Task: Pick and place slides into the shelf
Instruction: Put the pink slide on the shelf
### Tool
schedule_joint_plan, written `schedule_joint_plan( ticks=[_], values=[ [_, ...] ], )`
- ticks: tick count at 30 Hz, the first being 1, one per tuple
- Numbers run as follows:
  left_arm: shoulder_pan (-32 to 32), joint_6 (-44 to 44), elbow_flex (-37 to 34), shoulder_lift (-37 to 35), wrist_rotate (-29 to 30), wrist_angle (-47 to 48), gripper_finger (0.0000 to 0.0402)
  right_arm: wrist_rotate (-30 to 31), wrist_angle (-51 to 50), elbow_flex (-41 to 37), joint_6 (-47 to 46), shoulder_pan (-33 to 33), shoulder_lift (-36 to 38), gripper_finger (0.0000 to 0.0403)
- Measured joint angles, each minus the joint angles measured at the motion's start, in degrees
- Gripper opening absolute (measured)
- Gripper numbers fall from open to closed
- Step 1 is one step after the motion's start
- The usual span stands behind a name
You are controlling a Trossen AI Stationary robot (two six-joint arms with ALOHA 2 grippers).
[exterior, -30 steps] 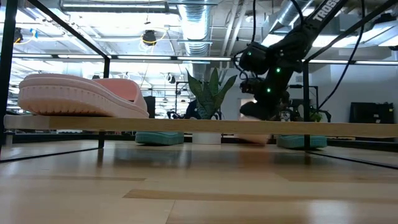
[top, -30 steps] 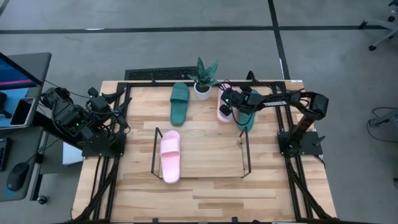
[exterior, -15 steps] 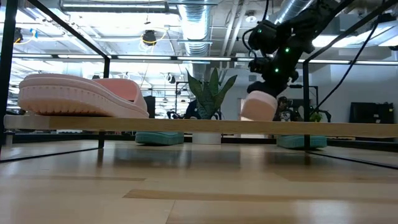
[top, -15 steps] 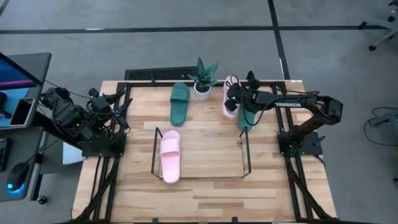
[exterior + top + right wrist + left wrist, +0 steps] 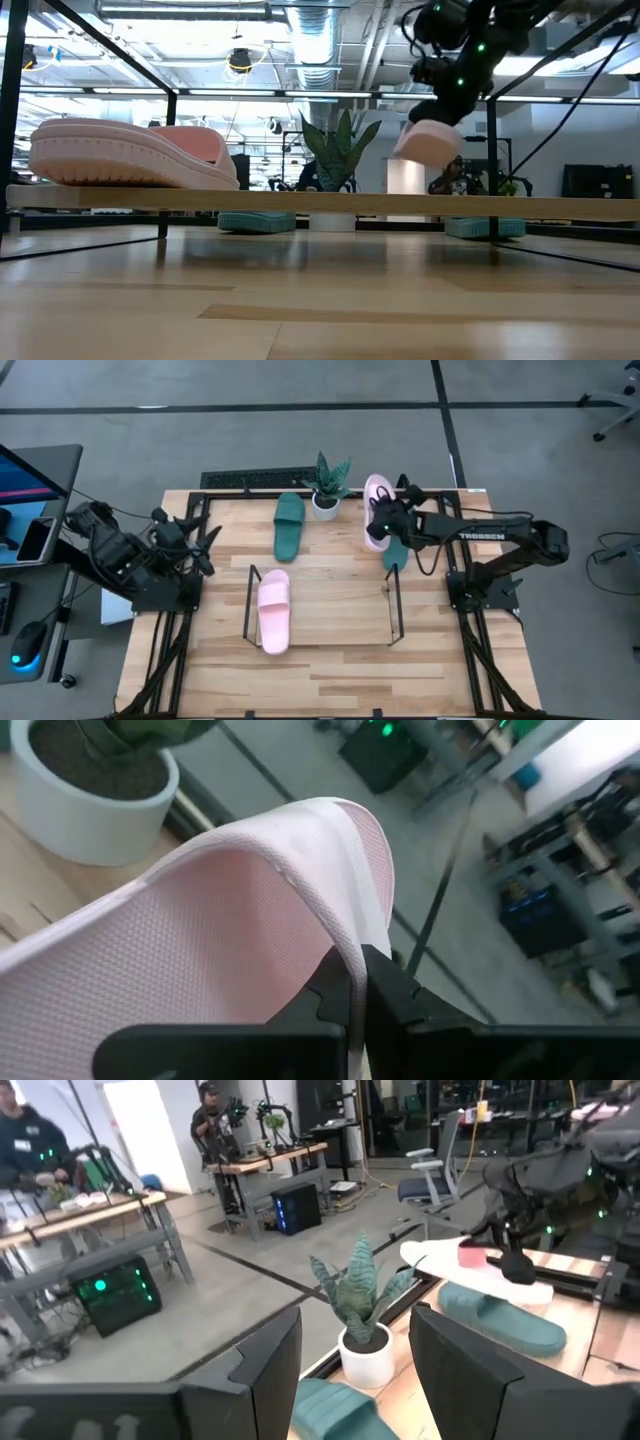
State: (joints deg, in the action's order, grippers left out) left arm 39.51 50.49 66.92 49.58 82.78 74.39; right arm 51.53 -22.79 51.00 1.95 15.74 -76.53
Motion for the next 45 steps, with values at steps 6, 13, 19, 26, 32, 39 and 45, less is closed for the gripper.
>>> schedule_joint_plan(
  ticks=[6,13,19,26,32,39,45],
  values=[
    [0.00,-11.28,0.00,1.65,1.07,-9.44,0.0176,4.80,-0.27,1.61,4.81,-3.46,1.84,0.0000],
    [-2.93,-32.77,0.00,1.68,-1.85,-27.49,0.0176,9.36,2.53,6.60,19.17,-6.62,2.01,0.0000],
    [-10.73,-52.86,0.02,2.95,-11.20,-44.80,0.0176,10.31,6.16,11.18,30.68,-9.22,2.00,0.0000],
    [-24.03,-65.24,0.04,7.53,-26.85,-56.74,0.0176,13.24,10.11,15.99,38.65,-12.23,1.98,0.0000],
    [-33.59,-67.66,0.04,14.89,-41.97,-63.29,0.0176,14.69,10.03,18.94,43.19,-15.78,1.98,0.0000],
    [-37.47,-73.52,1.49,19.61,-56.50,-72.34,0.0176,17.89,9.95,19.43,46.56,-19.90,1.98,0.0000],
    [-38.21,-77.76,9.27,22.57,-62.50,-69.40,0.0176,19.02,9.94,19.43,46.61,-21.96,1.98,0.0000]
  ],
)
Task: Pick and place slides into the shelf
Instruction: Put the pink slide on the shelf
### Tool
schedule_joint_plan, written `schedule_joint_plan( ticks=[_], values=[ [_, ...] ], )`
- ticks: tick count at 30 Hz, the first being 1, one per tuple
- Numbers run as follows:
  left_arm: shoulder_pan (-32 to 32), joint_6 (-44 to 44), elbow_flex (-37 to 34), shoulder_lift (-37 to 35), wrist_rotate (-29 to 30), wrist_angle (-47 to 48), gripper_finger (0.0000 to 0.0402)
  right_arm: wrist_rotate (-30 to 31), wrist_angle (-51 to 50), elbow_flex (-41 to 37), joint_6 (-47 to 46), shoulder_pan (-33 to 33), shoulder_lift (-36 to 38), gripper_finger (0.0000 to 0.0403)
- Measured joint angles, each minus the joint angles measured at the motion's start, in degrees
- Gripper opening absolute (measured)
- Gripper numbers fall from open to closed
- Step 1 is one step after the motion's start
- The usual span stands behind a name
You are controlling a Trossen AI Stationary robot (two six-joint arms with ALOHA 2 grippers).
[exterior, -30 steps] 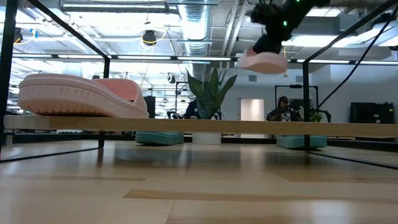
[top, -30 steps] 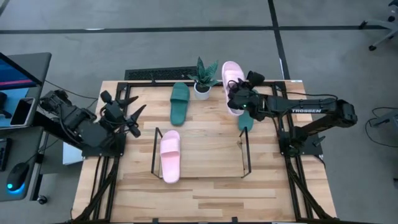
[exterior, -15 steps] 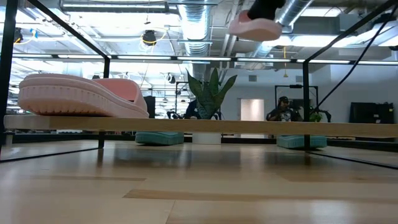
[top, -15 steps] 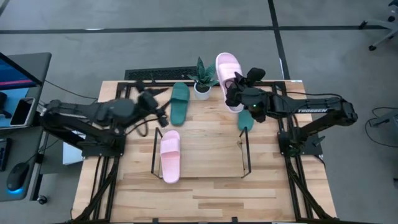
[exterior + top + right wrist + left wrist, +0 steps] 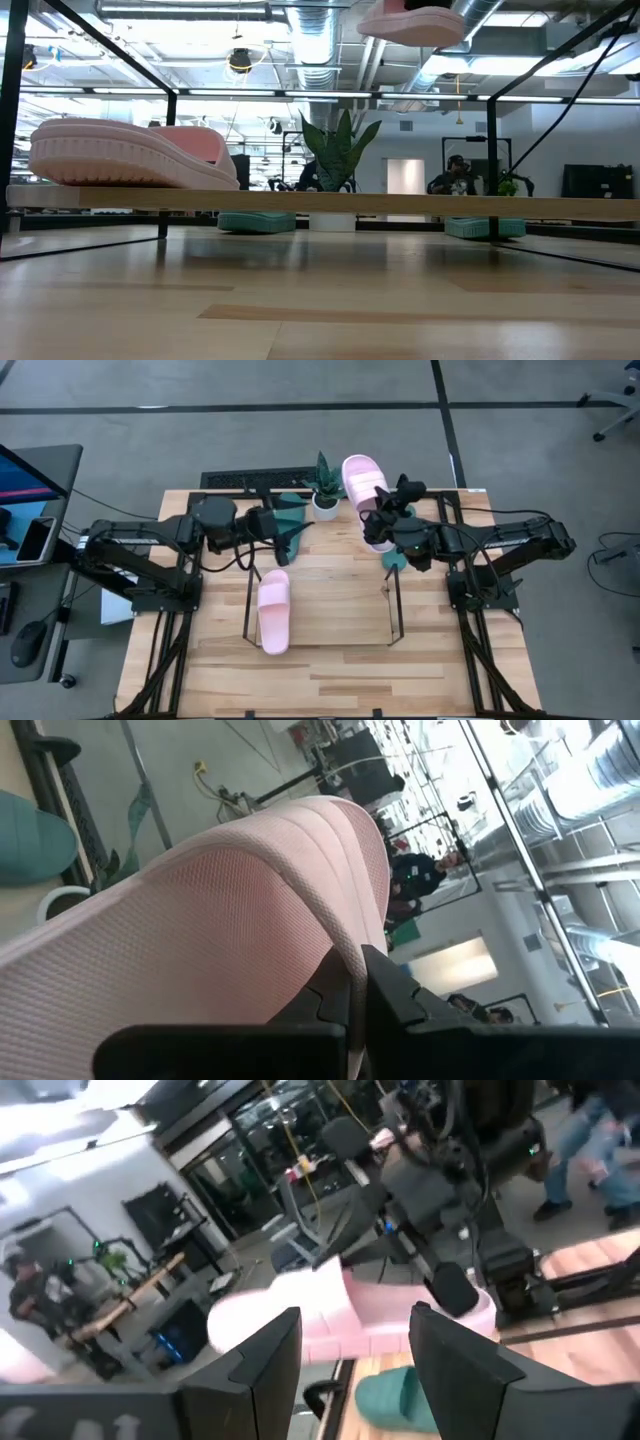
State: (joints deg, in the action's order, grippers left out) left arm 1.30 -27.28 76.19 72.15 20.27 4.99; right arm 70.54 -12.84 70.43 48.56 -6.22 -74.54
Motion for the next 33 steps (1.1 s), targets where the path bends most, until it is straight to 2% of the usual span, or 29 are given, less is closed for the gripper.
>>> schedule_joint_plan(
  ticks=[8,14,19,28,31,33],
  values=[
    [-3.98,-1.66,19.97,11.35,-0.72,20.82,0.0176,0.22,-0.07,0.00,2.43,-0.57,0.00,0.0000],
    [-11.21,6.72,32.37,16.54,-7.20,27.22,0.0176,0.58,0.01,0.00,3.84,-2.40,0.00,0.0000],
    [-17.91,15.24,40.39,19.62,-18.25,31.39,0.0176,1.60,0.05,0.00,6.05,-4.31,-0.01,0.0000],
    [-26.53,27.46,57.99,29.09,-42.42,45.53,0.0176,3.02,0.11,0.00,10.16,-5.00,-0.02,0.0000],
    [-28.10,32.10,57.64,30.62,-50.58,45.07,0.0176,3.02,0.09,0.00,10.28,-5.00,-0.02,0.0000],
    [-29.20,34.01,57.47,31.74,-53.31,46.32,0.0176,3.01,0.09,0.00,10.38,-5.00,-0.02,0.0000]
  ],
)
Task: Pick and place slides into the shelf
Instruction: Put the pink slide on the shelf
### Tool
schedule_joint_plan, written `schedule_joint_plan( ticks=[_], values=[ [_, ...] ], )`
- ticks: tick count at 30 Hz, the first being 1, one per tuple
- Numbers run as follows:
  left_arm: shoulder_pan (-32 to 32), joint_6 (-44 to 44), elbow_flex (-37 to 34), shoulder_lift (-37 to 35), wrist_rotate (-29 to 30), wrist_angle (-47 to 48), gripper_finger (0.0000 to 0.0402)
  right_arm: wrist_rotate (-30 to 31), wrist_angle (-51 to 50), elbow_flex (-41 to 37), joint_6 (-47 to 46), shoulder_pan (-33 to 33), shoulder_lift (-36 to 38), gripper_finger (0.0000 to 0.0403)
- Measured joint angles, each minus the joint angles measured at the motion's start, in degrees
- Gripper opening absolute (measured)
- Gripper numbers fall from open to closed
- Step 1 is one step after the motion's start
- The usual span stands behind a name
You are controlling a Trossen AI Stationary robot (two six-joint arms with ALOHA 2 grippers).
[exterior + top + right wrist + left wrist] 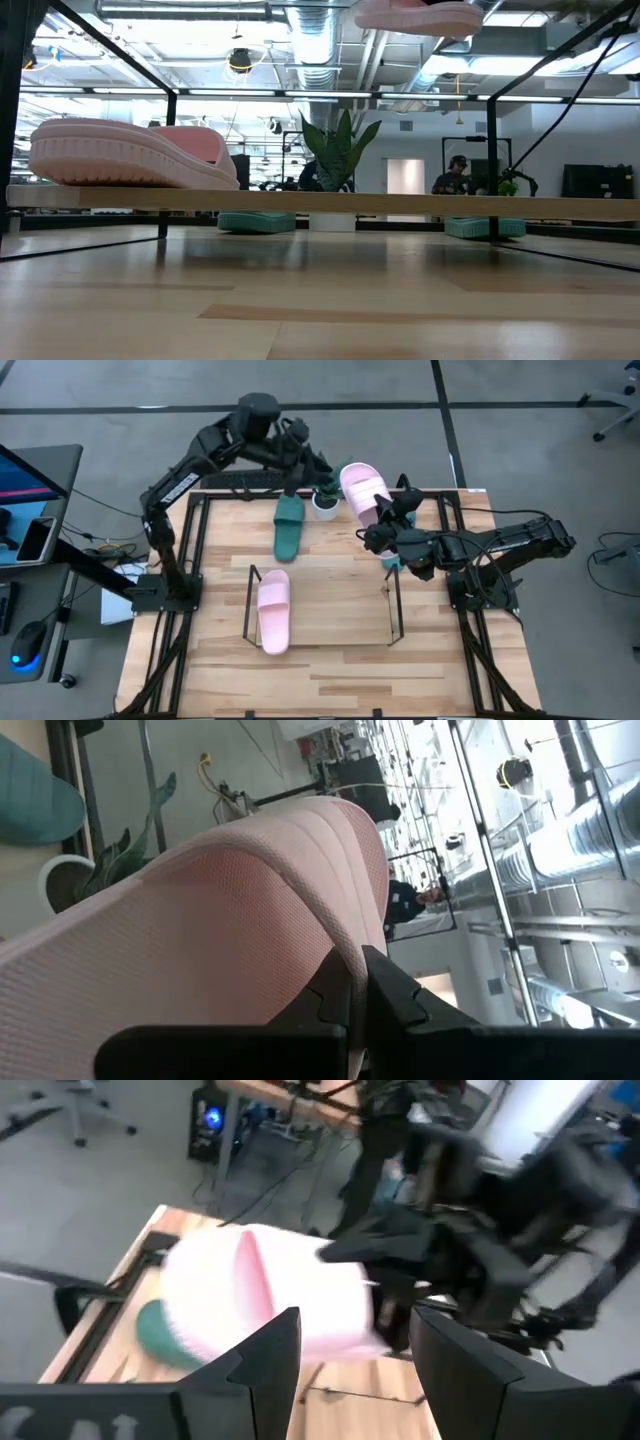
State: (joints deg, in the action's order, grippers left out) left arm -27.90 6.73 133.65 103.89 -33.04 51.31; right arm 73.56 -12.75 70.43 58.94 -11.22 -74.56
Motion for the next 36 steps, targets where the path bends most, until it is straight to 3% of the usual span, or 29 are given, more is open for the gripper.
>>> schedule_joint_plan(
  ticks=[9,17,36],
  values=[
    [-1.92,3.17,0.21,2.16,0.32,-1.80,0.0176,-0.19,0.29,0.00,1.01,-0.32,0.00,0.0000],
    [-2.68,4.48,0.12,4.46,0.97,-2.00,0.0176,-1.32,6.60,0.11,5.65,-2.54,-1.12,0.0000],
    [-1.72,4.78,0.12,4.92,-2.45,-1.49,0.0176,-1.70,10.64,0.00,10.51,-2.62,-1.73,0.0000]
  ],
)
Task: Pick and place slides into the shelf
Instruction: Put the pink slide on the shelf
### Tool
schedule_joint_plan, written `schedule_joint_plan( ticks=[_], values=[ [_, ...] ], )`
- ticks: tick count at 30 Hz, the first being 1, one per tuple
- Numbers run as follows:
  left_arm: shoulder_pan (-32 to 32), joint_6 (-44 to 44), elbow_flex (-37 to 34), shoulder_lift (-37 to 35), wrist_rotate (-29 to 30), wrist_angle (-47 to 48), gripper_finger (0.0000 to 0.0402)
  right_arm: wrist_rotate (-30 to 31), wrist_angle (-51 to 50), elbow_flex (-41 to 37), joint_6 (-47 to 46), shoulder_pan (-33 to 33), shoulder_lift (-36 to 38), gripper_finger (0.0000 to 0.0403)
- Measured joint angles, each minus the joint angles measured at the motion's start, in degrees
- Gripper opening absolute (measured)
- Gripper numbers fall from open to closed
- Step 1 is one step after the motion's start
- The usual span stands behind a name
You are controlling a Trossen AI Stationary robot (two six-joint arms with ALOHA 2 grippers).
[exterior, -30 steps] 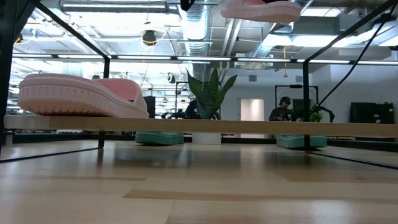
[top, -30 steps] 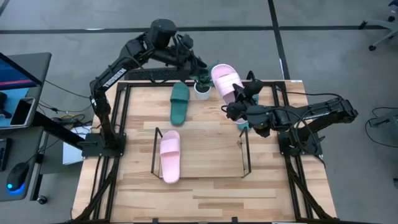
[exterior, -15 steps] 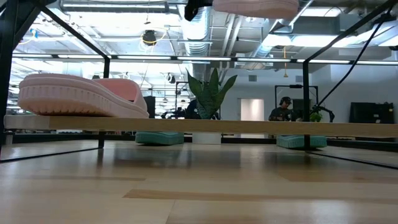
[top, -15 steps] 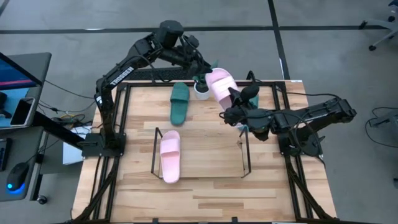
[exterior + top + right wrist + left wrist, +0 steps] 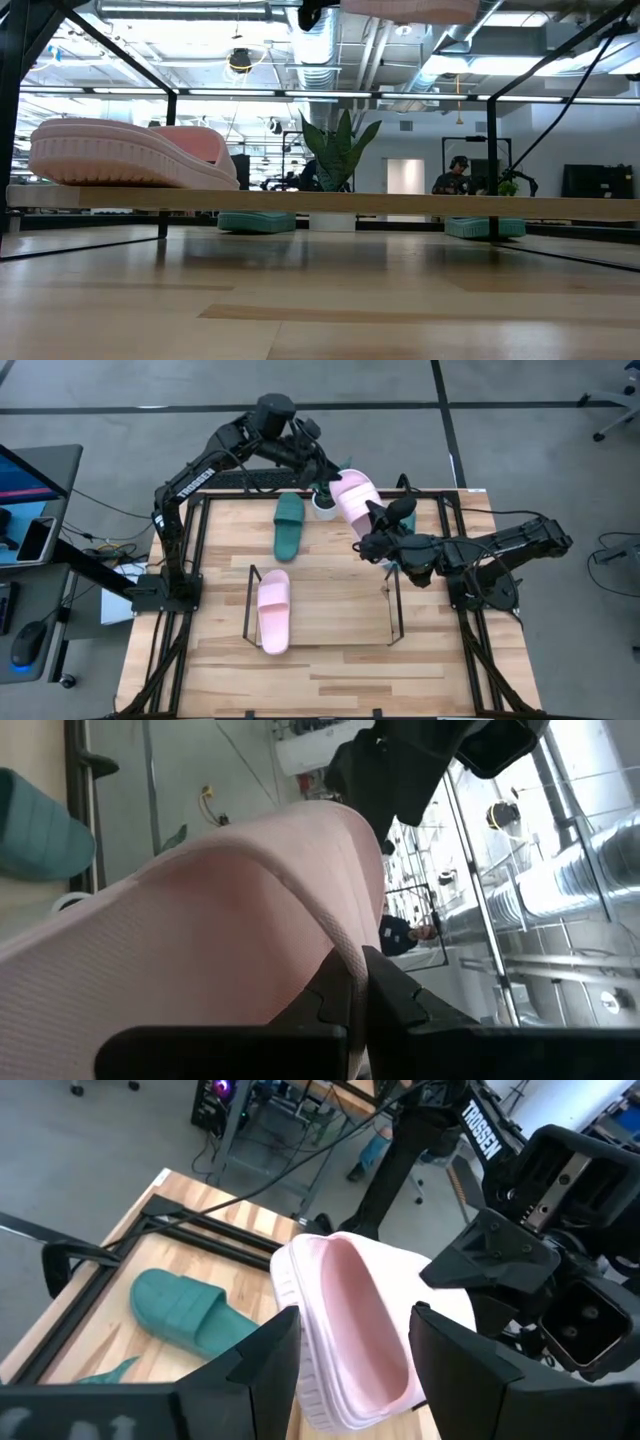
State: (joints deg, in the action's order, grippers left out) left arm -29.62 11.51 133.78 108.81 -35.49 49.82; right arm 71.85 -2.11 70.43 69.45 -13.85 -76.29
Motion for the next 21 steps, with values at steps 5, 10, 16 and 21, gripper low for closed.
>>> schedule_joint_plan(
  ticks=[5,10,16,21],
  values=[
    [0.36,0.08,0.00,0.00,0.54,0.93,0.0176,-0.02,0.00,0.00,0.05,-0.29,0.00,0.0000],
    [0.43,-0.37,0.00,0.00,1.60,2.47,0.0176,0.16,0.49,0.00,0.08,-1.50,0.00,0.0000],
    [0.43,-0.63,0.00,0.00,1.86,2.89,0.0176,0.40,0.87,0.00,0.18,-1.84,0.00,0.0000],
    [0.43,-1.22,-0.02,0.09,2.98,4.06,0.0176,0.46,1.06,0.00,0.24,-2.23,0.04,0.0000]
  ],
)
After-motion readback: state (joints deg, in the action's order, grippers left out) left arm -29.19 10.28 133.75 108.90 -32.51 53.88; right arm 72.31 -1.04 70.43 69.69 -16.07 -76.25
